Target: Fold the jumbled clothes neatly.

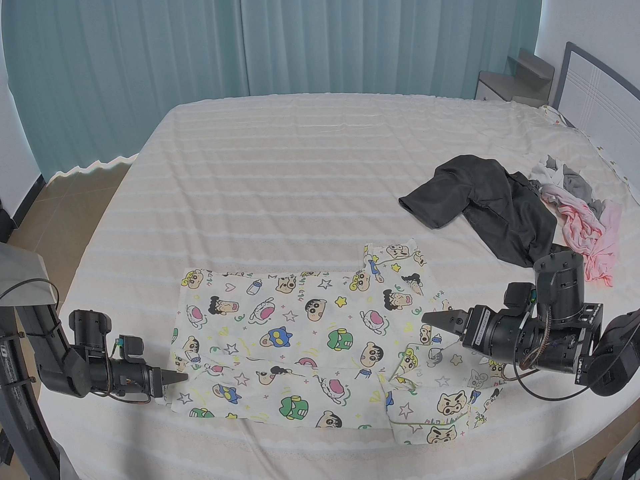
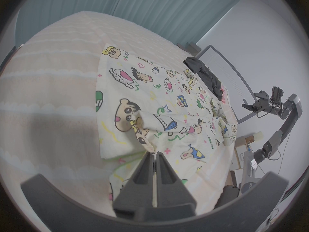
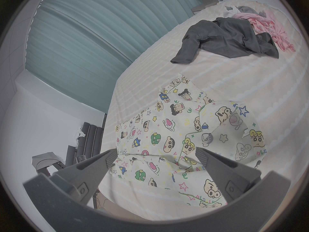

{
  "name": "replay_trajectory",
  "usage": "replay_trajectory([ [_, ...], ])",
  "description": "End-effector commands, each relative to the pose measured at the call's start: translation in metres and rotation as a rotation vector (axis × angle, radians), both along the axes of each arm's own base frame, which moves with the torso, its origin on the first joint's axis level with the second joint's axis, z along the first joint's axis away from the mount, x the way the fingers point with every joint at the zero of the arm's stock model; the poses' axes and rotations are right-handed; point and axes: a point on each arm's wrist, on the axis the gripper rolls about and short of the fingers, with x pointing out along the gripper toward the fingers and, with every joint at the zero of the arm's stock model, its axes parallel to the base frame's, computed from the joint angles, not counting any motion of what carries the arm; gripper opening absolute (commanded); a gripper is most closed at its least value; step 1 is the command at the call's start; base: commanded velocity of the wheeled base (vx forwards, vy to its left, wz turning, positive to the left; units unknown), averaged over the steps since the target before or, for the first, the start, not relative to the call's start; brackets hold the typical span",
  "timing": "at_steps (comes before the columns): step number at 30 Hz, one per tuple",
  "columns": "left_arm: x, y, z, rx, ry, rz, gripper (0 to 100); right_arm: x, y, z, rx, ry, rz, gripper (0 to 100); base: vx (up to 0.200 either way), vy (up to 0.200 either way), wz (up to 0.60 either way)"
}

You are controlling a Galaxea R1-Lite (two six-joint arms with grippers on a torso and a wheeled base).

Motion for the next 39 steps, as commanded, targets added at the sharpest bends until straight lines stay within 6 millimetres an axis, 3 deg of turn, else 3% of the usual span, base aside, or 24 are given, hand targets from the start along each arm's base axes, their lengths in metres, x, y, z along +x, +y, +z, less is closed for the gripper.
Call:
replay_trajectory([
  [1, -0.007, 0.000, 0.017, 0.000, 0.005, 0.008, 0, 0.000, 0.000, -0.001, -0.002, 0.004, 0.001, 100, 0.000, 0.000, 0.00],
  [24, -0.026, 0.010, 0.046, -0.012, 0.127, 0.062, 0, 0.002, 0.001, -0.007, -0.011, 0.024, 0.003, 100, 0.000, 0.000, 0.00],
  [39, -0.032, 0.005, 0.057, 0.023, 0.182, 0.072, 0, -0.011, 0.001, -0.046, -0.132, 0.141, 0.184, 100, 0.000, 0.000, 0.00],
])
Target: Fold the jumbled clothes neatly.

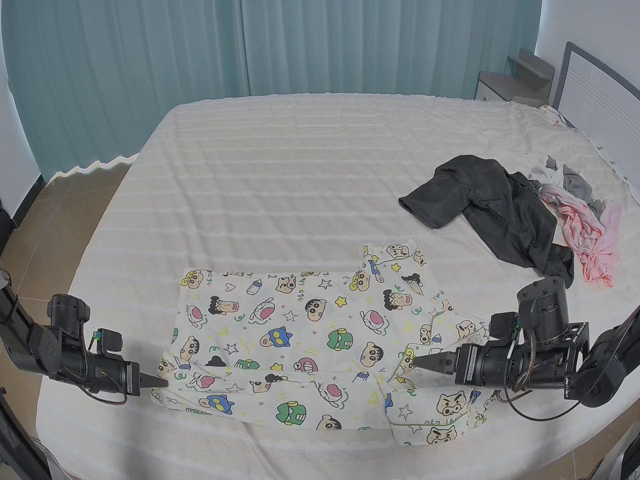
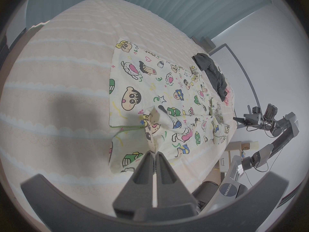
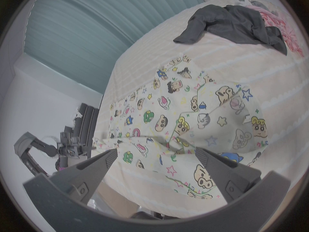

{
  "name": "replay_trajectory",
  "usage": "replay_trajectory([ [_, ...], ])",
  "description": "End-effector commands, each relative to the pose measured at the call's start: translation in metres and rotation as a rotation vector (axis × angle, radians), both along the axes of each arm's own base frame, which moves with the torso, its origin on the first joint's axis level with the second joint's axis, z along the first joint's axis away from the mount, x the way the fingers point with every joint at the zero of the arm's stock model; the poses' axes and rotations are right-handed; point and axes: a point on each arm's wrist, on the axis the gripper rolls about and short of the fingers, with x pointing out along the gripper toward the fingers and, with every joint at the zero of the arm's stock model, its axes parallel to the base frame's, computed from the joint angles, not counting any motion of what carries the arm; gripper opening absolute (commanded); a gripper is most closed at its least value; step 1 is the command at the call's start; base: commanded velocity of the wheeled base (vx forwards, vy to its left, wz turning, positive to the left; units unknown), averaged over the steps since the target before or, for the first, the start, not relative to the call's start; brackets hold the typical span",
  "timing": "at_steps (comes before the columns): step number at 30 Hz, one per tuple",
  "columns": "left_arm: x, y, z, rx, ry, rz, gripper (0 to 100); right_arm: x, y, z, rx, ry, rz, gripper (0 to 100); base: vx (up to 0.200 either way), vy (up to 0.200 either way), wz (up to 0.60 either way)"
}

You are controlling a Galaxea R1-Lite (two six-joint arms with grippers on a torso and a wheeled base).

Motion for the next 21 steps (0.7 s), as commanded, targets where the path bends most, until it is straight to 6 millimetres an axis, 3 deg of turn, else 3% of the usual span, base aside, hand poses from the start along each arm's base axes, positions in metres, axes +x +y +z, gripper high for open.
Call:
replay_trajectory([
  [1, 0.000, 0.000, 0.004, 0.011, -0.016, 0.005, 0, -0.004, 0.003, -0.019, -0.060, 0.056, 0.049, 100, 0.000, 0.000, 0.00],
  [5, -0.001, 0.000, 0.005, 0.011, -0.016, 0.005, 0, 0.000, 0.005, -0.029, -0.131, 0.048, 0.088, 100, 0.000, 0.000, 0.00],
  [10, -0.001, -0.003, 0.003, 0.009, -0.007, -0.009, 0, 0.002, 0.026, -0.027, -0.405, 0.065, 0.141, 100, 0.000, 0.000, 0.00],
  [15, -0.001, -0.004, 0.003, 0.009, -0.004, -0.013, 0, 0.005, 0.044, -0.009, -0.446, 0.093, 0.175, 100, 0.000, 0.000, 0.00],
  [21, -0.001, -0.004, 0.002, 0.006, -0.001, -0.013, 0, 0.009, 0.059, -0.001, -0.468, 0.172, 0.170, 100, 0.000, 0.000, 0.00],
])
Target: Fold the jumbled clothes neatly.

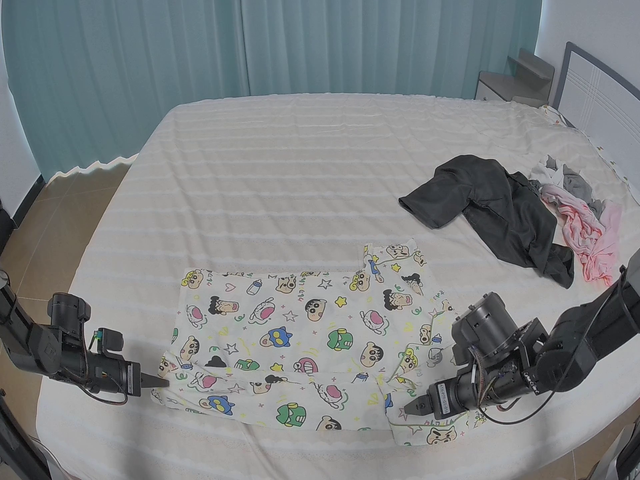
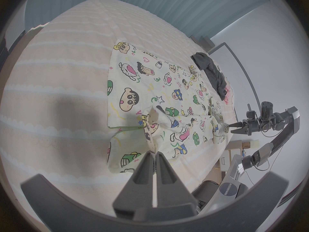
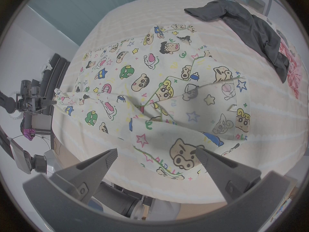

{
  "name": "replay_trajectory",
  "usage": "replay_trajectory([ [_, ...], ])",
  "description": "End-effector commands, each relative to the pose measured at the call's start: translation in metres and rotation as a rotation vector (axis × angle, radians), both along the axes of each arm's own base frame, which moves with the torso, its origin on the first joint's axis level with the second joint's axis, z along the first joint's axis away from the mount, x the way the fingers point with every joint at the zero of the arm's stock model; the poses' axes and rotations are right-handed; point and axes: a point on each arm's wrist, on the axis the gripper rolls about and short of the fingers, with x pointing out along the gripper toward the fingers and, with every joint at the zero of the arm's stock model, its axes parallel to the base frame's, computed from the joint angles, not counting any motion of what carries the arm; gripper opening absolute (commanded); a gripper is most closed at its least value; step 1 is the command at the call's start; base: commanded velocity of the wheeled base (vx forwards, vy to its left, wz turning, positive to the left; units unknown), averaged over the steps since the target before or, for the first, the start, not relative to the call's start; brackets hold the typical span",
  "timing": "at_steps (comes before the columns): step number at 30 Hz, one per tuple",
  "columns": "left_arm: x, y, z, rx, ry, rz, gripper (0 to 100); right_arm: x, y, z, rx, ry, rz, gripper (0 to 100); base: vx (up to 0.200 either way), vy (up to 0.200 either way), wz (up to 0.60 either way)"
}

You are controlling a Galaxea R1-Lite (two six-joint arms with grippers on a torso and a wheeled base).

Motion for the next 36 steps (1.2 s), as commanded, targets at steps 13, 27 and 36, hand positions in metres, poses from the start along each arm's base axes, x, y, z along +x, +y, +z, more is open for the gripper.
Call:
replay_trajectory([
  [13, 0.001, -0.001, -0.001, -0.004, 0.003, -0.003, 0, 0.002, 0.034, -0.013, -0.097, 0.086, -0.053, 100, 0.000, 0.000, 0.00],
  [27, 0.000, -0.001, -0.001, -0.004, 0.005, -0.004, 0, 0.021, 0.027, -0.041, -0.130, 0.126, -0.140, 100, 0.000, 0.000, 0.00],
  [36, -0.001, -0.001, 0.000, -0.006, 0.012, 0.000, 0, 0.042, 0.029, -0.068, -0.143, 0.014, -0.212, 100, 0.000, 0.000, 0.00],
])
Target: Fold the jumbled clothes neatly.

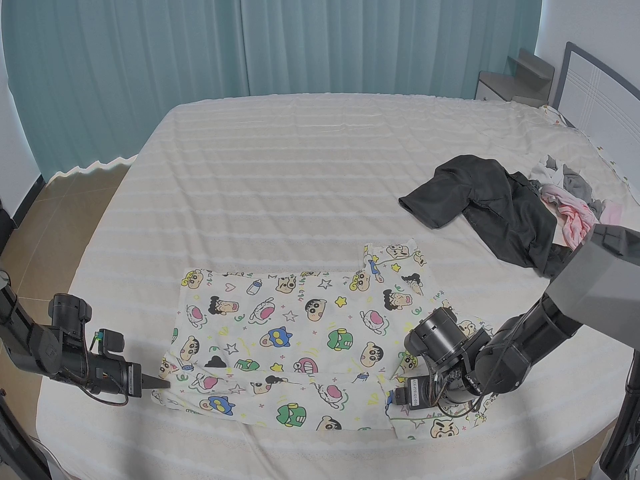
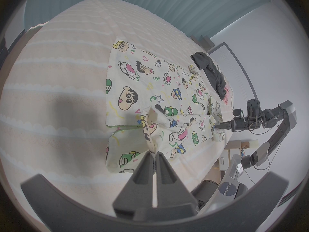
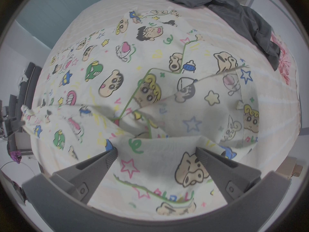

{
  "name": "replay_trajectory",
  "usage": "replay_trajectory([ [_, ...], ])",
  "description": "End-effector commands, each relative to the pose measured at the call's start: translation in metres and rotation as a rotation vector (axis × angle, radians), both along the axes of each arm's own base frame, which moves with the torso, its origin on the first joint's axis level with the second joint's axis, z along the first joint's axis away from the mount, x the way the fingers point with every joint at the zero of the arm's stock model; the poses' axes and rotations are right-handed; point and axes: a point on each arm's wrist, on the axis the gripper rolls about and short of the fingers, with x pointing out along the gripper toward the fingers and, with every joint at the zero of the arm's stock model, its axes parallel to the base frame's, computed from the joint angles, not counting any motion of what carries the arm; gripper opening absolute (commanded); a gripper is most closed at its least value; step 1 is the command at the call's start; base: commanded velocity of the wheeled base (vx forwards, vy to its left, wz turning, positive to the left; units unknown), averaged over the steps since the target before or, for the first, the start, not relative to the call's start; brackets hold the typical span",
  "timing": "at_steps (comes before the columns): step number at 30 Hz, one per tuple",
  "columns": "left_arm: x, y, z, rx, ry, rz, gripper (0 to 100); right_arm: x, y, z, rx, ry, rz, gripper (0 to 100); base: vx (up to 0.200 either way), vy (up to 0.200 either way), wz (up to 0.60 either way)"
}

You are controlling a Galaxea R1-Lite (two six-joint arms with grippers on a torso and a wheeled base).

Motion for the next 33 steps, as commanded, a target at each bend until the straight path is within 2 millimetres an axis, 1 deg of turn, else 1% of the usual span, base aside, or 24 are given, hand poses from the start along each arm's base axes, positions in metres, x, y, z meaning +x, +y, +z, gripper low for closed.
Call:
replay_trajectory([
  [1, -0.001, 0.000, 0.002, -0.002, 0.019, 0.004, 0, 0.006, 0.001, -0.019, -0.027, 0.000, -0.017, 100, 0.000, 0.000, 0.00],
  [3, -0.002, 0.000, 0.003, -0.009, 0.061, 0.005, 0, 0.006, 0.001, -0.020, -0.023, -0.005, -0.019, 100, 0.000, 0.000, 0.00],
  [8, 0.002, 0.001, 0.022, -0.023, 0.121, 0.005, 0, 0.005, 0.003, -0.020, 0.000, -0.004, -0.054, 100, 0.000, 0.000, 0.00],
  [9, 0.002, 0.001, 0.023, -0.022, 0.120, 0.005, 0, 0.004, 0.003, -0.020, -0.001, -0.003, -0.054, 100, 0.000, 0.000, 0.00],
  [10, 0.003, 0.001, 0.031, -0.025, 0.130, 0.005, 0, 0.004, 0.002, -0.020, 0.001, -0.005, -0.057, 100, 0.000, 0.000, 0.00],
  [14, 0.003, 0.001, 0.048, -0.033, 0.155, 0.019, 0, 0.003, 0.002, -0.019, 0.001, -0.005, -0.056, 100, 0.000, 0.000, 0.00],
  [18, 0.004, 0.001, 0.058, -0.059, 0.224, 0.056, 0, 0.002, 0.002, -0.019, 0.001, -0.005, -0.055, 100, 0.000, 0.000, 0.00],
  [22, 0.004, 0.003, 0.060, -0.032, 0.261, 0.073, 0, 0.002, 0.003, -0.018, 0.000, -0.008, -0.055, 100, 0.000, 0.000, 0.00],
  [29, 0.002, 0.002, 0.055, -0.005, 0.289, 0.072, 0, 0.001, 0.002, -0.018, -0.002, -0.008, -0.056, 100, 0.000, 0.000, 0.00],
  [33, 0.005, 0.003, 0.047, 0.008, 0.312, 0.074, 0, 0.000, 0.001, -0.015, 0.002, -0.012, -0.056, 100, 0.000, 0.000, 0.00],
])
